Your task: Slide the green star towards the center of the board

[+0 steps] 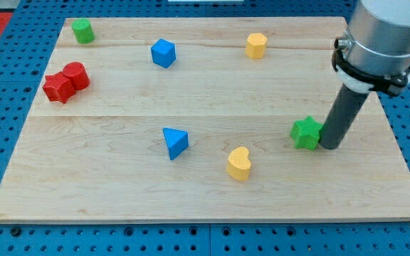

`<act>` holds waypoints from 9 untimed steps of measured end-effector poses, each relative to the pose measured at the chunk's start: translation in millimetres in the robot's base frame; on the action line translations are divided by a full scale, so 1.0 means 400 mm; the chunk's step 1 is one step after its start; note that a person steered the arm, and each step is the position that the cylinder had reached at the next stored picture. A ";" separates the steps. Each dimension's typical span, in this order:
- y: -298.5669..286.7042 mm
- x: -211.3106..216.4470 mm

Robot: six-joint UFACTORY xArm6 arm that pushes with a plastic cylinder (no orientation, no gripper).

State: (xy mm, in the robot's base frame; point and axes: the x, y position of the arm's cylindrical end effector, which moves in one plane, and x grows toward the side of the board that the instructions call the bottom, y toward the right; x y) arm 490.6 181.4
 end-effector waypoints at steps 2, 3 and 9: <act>-0.110 -0.087; -0.146 -0.071; -0.279 -0.144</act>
